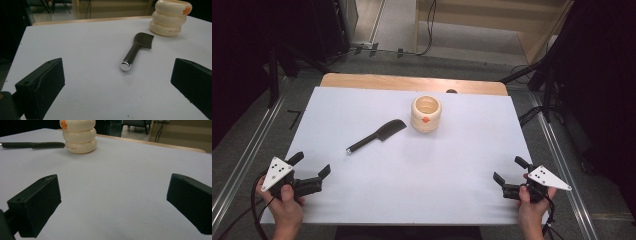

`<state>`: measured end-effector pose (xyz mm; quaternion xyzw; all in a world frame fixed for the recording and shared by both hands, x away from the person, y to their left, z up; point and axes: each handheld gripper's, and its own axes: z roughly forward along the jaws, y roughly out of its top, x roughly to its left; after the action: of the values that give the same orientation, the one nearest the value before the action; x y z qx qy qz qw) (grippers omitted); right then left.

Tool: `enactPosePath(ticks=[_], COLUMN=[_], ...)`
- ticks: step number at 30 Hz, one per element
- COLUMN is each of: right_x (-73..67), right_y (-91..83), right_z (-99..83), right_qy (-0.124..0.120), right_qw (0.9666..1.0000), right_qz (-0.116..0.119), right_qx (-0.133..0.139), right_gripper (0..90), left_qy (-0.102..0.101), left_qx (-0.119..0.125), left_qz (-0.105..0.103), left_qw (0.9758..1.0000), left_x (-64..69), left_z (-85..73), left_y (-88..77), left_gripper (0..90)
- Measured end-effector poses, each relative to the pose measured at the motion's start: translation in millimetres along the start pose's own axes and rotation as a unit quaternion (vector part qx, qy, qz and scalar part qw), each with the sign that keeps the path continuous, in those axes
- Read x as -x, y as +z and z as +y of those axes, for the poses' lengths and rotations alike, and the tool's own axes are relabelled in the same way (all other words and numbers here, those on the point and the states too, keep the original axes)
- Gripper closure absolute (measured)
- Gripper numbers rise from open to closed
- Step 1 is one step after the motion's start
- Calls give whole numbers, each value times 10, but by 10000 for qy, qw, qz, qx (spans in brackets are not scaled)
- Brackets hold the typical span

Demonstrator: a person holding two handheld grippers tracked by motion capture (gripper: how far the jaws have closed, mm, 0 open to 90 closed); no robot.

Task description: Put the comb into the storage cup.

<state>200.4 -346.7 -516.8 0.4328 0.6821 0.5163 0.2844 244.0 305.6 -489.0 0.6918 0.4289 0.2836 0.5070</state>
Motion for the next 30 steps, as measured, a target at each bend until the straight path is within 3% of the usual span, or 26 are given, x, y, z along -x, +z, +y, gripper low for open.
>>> enactPosePath(ticks=[7,9,17,30], right_x=[15,28,15,20], right_y=[-9,-17,-7,-2], right_z=[-7,-10,-12,-17], right_qy=[32,73,28,37], right_qw=[9999,9998,9998,9997], right_qz=[146,147,180,219], right_qx=[66,113,72,93], right_gripper=[0,0,0,0], left_qy=[16,33,313,397], left_qx=[5,-43,-83,-273], left_qz=[-38,-146,-279,-564], left_qw=[10000,9999,9991,9972], left_x=[13,31,165,267], left_z=[32,64,289,683], left_y=[-18,-15,17,177], left_gripper=[0,0,0,0])
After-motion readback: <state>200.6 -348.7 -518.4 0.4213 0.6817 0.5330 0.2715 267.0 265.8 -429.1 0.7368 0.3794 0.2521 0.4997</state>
